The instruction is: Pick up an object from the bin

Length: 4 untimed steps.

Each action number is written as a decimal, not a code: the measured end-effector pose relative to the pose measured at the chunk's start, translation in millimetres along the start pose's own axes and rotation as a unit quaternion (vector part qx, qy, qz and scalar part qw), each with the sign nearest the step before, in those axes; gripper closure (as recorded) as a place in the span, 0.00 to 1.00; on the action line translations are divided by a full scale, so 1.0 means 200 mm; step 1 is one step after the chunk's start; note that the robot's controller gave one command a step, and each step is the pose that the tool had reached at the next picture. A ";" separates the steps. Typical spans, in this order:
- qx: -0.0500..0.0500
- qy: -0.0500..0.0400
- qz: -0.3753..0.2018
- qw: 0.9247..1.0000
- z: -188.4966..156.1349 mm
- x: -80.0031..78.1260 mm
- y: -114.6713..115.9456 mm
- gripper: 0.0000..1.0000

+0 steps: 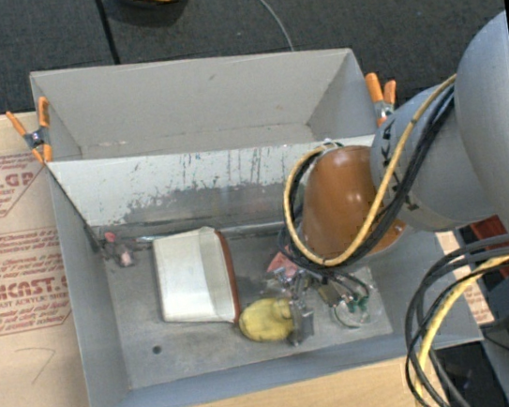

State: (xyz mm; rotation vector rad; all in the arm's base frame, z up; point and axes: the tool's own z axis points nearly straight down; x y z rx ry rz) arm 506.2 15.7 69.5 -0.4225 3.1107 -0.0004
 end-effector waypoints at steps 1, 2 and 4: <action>0.000 0.000 0.000 1.000 0.00 0.00 0.00 1.00; 0.000 -0.001 0.002 1.000 -0.57 -0.10 0.00 1.00; 0.000 -0.002 -0.008 1.000 -0.93 -0.12 -0.04 1.00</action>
Offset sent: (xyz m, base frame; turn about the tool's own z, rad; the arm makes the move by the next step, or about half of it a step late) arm 0.0198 0.0049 0.1151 0.0051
